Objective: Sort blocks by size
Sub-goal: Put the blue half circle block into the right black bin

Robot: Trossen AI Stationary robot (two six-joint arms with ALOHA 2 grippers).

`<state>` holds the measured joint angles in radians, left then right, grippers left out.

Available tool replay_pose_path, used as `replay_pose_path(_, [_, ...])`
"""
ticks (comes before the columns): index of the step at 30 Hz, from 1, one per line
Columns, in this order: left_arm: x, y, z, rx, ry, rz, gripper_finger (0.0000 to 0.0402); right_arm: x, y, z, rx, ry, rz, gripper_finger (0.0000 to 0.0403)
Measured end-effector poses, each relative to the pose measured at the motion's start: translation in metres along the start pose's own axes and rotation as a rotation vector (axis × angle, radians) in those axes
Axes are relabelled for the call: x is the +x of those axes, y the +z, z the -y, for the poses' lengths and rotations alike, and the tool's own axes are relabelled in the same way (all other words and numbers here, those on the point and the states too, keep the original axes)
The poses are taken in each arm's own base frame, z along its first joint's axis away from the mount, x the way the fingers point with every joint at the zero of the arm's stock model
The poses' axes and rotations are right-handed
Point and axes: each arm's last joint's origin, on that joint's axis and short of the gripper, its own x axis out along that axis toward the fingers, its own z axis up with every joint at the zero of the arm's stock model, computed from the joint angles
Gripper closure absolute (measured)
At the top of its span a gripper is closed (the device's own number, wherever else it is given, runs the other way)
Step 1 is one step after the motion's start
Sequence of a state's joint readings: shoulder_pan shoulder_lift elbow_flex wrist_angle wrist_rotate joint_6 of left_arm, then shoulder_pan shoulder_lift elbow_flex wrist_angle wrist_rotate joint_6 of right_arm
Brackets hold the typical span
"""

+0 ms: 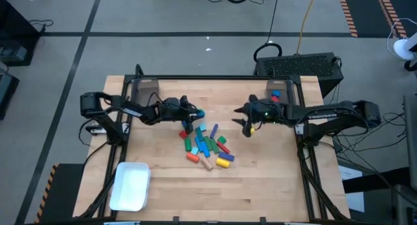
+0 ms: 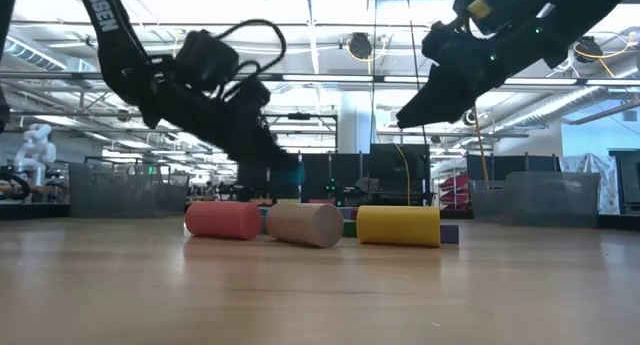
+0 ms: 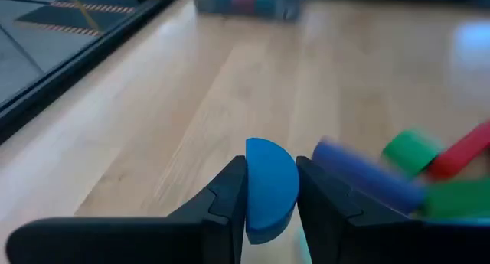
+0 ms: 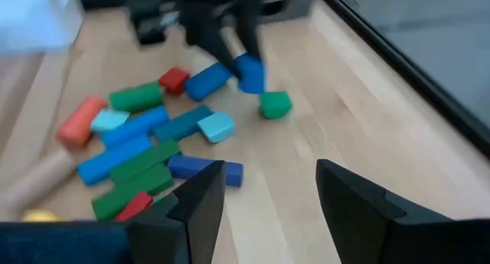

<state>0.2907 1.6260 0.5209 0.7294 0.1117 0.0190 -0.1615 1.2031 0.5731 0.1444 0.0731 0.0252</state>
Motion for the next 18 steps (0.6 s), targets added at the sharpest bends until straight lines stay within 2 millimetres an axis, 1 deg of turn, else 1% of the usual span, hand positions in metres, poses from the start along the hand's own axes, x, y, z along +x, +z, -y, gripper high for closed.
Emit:
replay_pose_path(3, [-0.001,0.011,0.001,-0.065,-0.074,0.076,0.0308,0.008,-0.002,-0.008,-0.157,0.024,0.004,0.0211])
replay_pose_path(5, [0.001,0.016,0.001,-0.112,-0.127,0.083,0.0308,0.012,-0.002,-0.014,-0.264,0.036,0.036,0.0211])
replay_pose_path(7, [0.004,0.025,0.002,-0.151,-0.174,0.099,0.0308,0.016,-0.001,-0.019,-0.394,0.045,0.064,0.0211])
replay_pose_path(12, [0.010,0.038,0.003,-0.221,-0.207,0.075,0.0308,0.024,0.001,-0.031,-0.683,0.050,0.155,0.0211])
replay_pose_path(15, [0.013,0.048,0.003,-0.245,-0.227,0.084,0.0308,0.031,0.002,-0.034,-0.749,0.009,0.191,0.0211])
replay_pose_path(18, [0.014,0.053,0.004,-0.271,-0.272,0.081,0.0308,0.037,0.005,-0.035,-0.796,-0.011,0.191,0.0211])
